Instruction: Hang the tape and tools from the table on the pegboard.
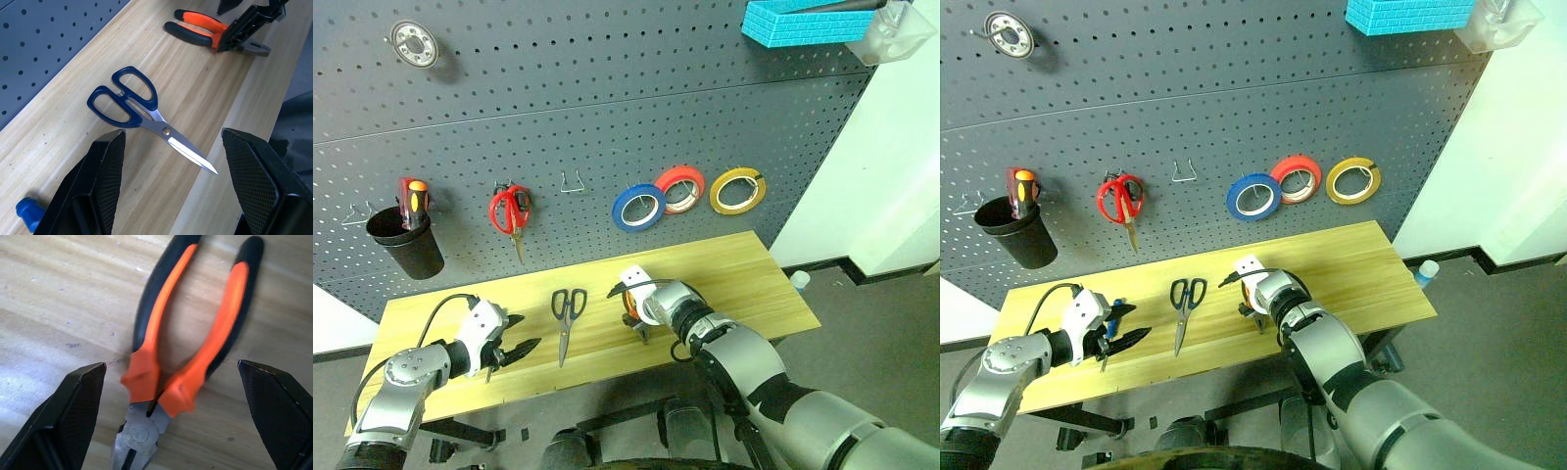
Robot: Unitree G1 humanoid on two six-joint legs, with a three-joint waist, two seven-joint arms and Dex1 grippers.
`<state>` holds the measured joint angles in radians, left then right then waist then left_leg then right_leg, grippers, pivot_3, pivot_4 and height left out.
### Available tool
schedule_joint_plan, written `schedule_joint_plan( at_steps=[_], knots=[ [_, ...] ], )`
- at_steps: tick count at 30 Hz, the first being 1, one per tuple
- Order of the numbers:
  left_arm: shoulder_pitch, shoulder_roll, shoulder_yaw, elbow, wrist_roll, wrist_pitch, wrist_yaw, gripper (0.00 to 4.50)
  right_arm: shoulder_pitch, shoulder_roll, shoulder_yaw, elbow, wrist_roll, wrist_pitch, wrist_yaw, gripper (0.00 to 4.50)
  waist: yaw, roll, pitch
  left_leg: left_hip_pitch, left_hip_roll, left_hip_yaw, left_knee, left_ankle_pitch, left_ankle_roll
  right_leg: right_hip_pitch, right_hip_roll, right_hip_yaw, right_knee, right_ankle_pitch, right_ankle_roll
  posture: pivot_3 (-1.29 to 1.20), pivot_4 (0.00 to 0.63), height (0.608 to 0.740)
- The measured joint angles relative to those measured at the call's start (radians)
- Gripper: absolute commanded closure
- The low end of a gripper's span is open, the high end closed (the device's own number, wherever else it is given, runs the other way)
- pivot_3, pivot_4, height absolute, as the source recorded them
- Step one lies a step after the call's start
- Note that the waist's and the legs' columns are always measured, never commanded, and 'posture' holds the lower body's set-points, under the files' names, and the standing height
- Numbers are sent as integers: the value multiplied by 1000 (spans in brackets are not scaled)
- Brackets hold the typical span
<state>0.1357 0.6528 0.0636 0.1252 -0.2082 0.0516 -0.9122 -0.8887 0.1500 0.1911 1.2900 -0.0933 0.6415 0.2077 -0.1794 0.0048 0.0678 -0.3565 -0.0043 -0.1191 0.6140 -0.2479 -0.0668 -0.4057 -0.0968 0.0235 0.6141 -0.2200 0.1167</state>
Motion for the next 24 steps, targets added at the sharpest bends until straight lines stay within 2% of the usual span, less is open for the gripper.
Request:
schedule_joint_plan(
  at_steps=[5,24],
  knots=[
    [0,-7,-1,-2,0,0,0,1221,1,0,20,-11,0,23,52,7,0,0,0,0,0,0,0,0,0,0,0,0,0,0,0,-86,0,738],
    [7,-10,-3,-2,0,0,0,1221,2,-1,0,-21,26,0,-29,7,0,0,0,0,0,0,0,0,0,0,0,0,0,0,0,-87,0,738]
  ],
)
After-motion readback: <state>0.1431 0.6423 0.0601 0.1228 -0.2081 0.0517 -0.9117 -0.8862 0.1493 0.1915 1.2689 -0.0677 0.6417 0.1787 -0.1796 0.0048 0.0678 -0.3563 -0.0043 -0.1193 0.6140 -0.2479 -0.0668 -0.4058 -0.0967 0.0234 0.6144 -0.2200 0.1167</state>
